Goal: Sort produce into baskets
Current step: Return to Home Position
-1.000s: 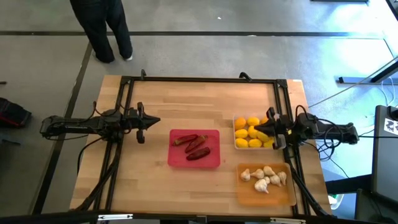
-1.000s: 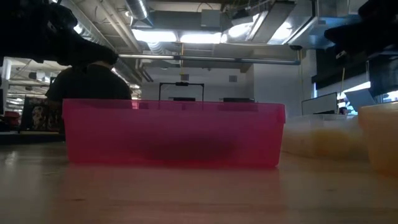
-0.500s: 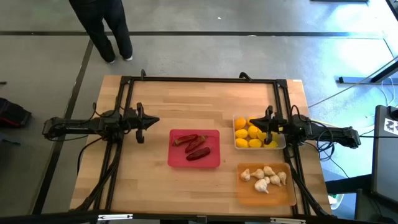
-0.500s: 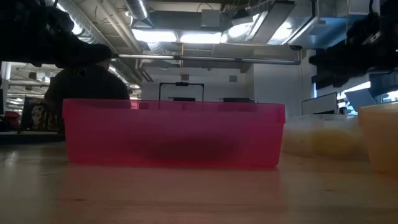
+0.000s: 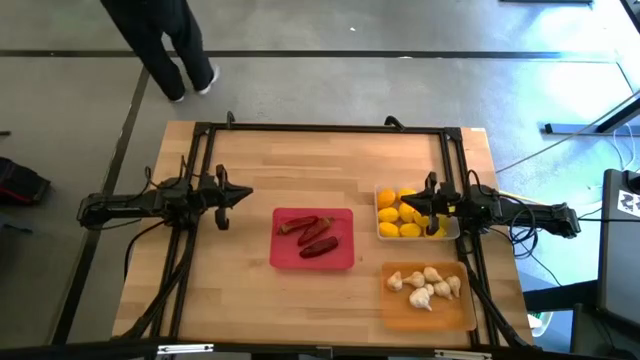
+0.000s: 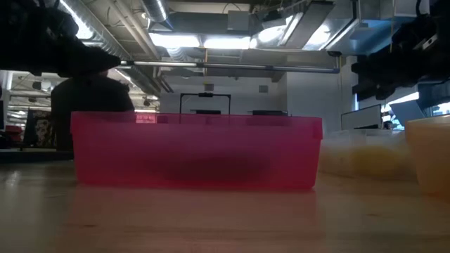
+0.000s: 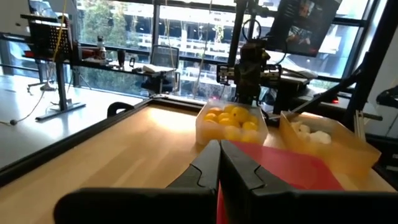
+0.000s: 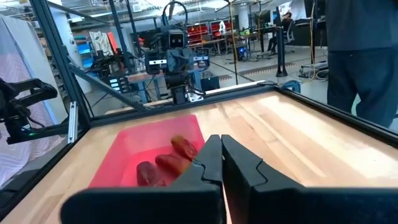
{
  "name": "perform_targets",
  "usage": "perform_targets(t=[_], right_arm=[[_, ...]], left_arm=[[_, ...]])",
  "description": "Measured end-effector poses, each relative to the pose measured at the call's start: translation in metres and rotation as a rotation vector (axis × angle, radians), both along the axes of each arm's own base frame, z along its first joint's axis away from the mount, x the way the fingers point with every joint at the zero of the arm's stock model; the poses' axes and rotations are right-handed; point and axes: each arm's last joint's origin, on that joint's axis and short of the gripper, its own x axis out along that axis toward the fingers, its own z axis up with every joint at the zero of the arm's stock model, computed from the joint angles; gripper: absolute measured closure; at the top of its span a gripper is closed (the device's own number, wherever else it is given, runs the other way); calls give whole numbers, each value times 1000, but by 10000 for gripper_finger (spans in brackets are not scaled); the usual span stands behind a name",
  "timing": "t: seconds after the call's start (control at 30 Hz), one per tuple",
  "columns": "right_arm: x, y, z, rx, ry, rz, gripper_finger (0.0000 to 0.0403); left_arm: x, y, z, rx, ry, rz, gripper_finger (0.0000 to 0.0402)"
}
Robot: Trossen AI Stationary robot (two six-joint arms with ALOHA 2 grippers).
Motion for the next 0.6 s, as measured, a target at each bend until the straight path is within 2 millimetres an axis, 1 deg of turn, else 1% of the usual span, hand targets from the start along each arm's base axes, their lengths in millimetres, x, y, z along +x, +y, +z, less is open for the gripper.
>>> perform_targets(t=[0.6], right_arm=[[0, 0, 0, -1, -10, -3, 398]], left_arm=[[0, 0, 0, -21, 0, 1, 398]])
